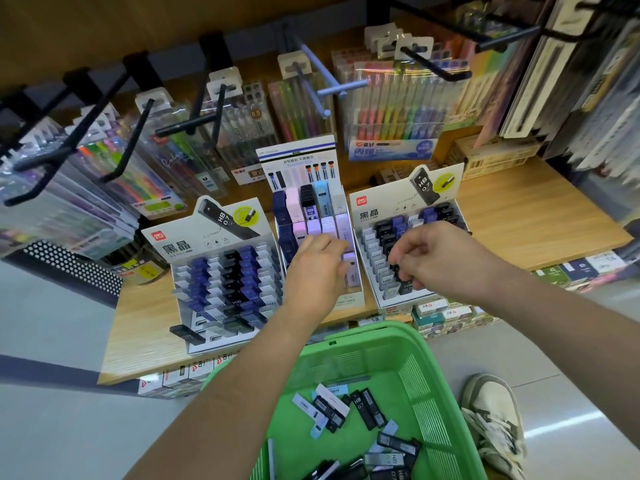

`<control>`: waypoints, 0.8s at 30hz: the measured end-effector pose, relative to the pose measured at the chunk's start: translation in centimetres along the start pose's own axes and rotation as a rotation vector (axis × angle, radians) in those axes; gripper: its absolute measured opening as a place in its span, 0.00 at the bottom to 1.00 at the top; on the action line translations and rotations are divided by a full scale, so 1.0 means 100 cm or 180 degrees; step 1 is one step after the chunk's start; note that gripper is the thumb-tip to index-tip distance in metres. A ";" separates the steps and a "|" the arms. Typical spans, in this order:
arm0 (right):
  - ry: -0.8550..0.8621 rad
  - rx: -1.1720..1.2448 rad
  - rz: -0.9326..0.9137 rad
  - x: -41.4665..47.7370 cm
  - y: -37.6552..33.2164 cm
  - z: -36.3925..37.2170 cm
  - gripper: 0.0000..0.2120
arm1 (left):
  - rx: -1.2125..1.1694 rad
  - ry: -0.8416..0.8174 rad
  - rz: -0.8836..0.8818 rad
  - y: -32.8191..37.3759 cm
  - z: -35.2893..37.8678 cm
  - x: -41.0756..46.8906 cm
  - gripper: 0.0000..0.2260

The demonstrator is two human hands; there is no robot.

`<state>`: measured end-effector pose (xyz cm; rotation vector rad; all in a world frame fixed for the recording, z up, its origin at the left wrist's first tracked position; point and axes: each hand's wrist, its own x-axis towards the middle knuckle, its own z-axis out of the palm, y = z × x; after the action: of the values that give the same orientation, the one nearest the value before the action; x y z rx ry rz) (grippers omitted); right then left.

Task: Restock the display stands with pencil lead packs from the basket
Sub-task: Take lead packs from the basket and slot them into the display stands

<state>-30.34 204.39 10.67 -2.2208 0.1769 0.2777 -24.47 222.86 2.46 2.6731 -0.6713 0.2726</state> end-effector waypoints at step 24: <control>-0.2116 -0.2042 -0.0165 -0.034 0.058 0.196 0.21 | 0.0076 -0.1870 -0.1131 -0.086 -0.009 -0.227 0.11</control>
<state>-37.64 216.37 -4.60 -2.5976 -0.3825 1.1479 -40.08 239.67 -5.48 2.8329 -0.3267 -0.6213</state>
